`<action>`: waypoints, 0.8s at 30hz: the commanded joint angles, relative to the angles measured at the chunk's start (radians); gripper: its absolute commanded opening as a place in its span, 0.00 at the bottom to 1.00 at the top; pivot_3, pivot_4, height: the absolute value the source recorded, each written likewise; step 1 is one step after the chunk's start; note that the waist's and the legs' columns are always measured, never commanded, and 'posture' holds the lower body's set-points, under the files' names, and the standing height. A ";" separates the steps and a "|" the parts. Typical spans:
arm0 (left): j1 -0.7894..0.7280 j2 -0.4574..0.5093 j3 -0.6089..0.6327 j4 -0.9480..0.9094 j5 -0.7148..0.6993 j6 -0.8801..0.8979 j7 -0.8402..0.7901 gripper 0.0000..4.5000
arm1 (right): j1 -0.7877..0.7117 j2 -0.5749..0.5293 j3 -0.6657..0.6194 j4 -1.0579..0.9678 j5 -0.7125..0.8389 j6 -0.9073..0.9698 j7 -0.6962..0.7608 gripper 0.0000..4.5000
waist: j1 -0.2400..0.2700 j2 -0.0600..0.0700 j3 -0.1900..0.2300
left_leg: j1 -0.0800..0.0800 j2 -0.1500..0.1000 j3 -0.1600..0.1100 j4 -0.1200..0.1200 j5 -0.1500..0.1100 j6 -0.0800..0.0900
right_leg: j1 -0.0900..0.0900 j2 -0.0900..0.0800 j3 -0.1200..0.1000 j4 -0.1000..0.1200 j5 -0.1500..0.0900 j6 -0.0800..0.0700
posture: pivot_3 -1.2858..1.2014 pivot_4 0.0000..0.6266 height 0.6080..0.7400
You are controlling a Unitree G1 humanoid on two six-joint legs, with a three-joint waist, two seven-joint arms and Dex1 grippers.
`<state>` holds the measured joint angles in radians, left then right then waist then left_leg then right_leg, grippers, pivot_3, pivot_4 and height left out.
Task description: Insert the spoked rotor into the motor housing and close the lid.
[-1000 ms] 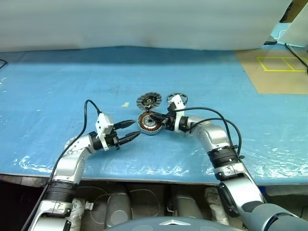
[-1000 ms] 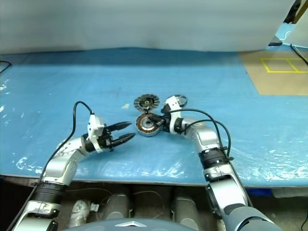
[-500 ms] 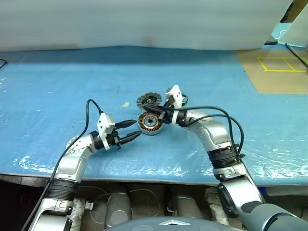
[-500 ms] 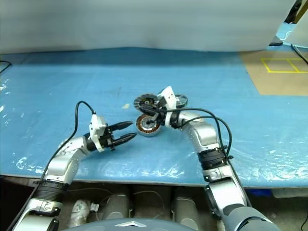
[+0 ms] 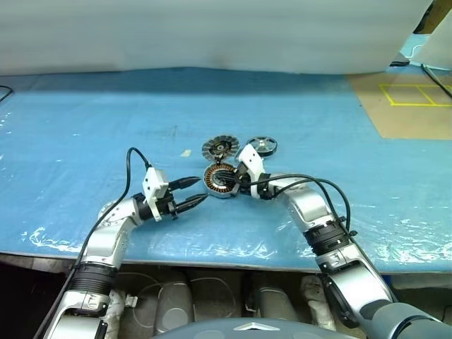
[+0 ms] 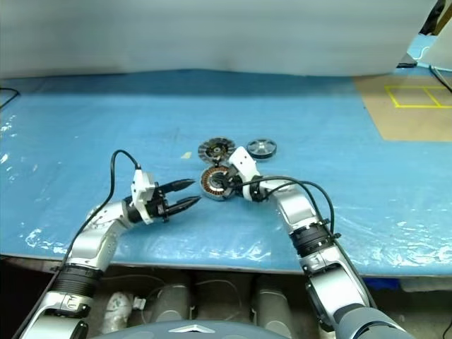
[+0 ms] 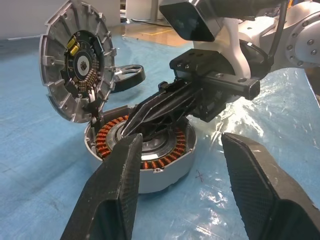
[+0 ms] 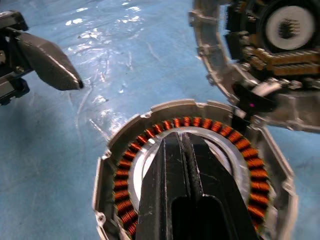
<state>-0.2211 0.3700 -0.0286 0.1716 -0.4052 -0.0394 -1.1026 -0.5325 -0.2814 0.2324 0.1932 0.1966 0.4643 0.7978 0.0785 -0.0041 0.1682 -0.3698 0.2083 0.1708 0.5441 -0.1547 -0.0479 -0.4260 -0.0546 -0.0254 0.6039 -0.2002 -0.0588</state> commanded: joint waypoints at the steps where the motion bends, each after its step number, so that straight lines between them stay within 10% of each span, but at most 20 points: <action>1: -0.017 -0.008 0.009 -0.009 -0.008 -0.018 0.002 0.59 | -0.008 -0.099 -0.078 -0.148 0.046 0.040 0.049 0.01 | 0.001 0.000 0.000 | 0.000 0.000 0.000 0.000 0.000 0.000 | 0.000 0.000 0.000 0.000 0.000 0.000 | 0.52 0.24 1.00; 10: -0.085 -0.052 -0.015 0.045 0.028 -0.030 0.027 0.59 | -0.126 -0.350 -0.131 0.000 -0.020 -0.042 0.143 0.01 | -0.010 -0.001 0.000 | 0.001 0.000 0.000 0.001 0.000 0.000 | 0.000 0.001 0.000 0.001 -0.001 0.002 | 0.52 0.24 1.00; 20: -0.223 -0.072 -0.079 -0.008 0.099 0.115 0.126 0.59 | -0.582 -0.244 0.044 0.798 -0.299 -0.422 0.167 0.01 | -0.016 0.000 0.000 | -0.002 0.000 0.001 0.003 0.000 0.001 | -0.003 0.001 0.000 0.003 0.002 -0.005 | 0.52 0.24 1.00; 24: -0.219 -0.047 -0.098 -0.094 0.102 0.198 0.147 0.59 | -0.695 -0.199 0.092 0.976 -0.387 -0.534 0.196 0.19 | -0.015 0.000 0.001 | -0.016 0.001 0.000 0.005 0.003 0.005 | -0.018 0.001 -0.002 0.007 0.001 -0.007 | 0.52 0.24 1.00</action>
<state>-0.4300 0.3099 -0.1297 0.1421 -0.3057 0.1316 -0.9708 -1.1819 -0.4763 0.3216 1.1438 -0.1660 -0.0195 0.9816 0.0635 -0.0040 0.1688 -0.3882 0.2104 0.1712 0.5494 -0.1519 -0.0432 -0.4459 -0.0535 -0.0279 0.6126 -0.1999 -0.0670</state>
